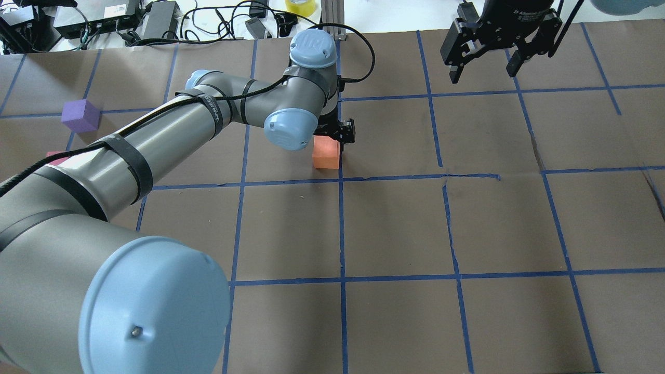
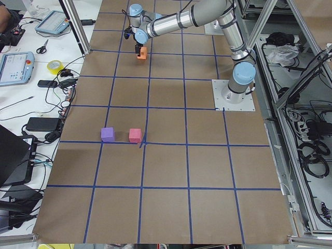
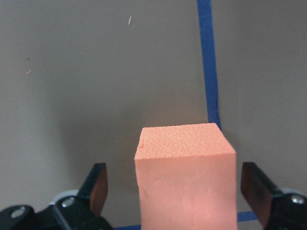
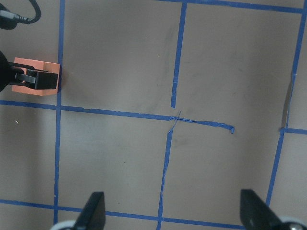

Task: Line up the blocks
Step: 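Close the left gripper on the orange cube, then carry the orange cube with the left gripper toward the purple and pink cubes, then lower the orange cube into the gap between the purple and pink cubes, then open the left gripper and raise it away from the cubes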

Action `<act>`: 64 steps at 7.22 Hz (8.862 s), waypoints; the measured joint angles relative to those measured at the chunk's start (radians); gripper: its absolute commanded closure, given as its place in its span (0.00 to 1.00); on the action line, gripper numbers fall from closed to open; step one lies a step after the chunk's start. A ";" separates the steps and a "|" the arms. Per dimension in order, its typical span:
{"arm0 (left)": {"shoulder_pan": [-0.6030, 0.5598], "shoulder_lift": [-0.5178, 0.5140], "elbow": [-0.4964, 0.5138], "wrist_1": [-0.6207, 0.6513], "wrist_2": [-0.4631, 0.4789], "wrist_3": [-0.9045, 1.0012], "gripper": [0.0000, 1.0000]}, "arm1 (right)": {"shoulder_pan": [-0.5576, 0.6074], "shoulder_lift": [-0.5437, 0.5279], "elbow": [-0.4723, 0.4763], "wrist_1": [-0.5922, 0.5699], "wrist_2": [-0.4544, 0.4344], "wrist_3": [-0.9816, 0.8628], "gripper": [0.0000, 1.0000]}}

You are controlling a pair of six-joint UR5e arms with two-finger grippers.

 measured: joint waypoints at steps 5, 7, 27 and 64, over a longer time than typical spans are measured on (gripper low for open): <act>-0.002 0.012 -0.001 -0.038 -0.001 -0.069 0.63 | 0.003 -0.001 0.008 0.000 0.000 0.002 0.00; 0.034 0.045 0.007 -0.089 -0.018 -0.073 0.81 | 0.003 -0.004 0.016 -0.003 0.000 0.002 0.00; 0.894 -0.027 0.193 -0.152 0.039 0.756 1.00 | 0.003 -0.008 0.037 -0.015 0.001 0.002 0.00; 0.331 0.672 -0.058 -0.573 0.015 0.058 0.00 | 0.005 -0.006 0.038 -0.017 -0.003 -0.002 0.00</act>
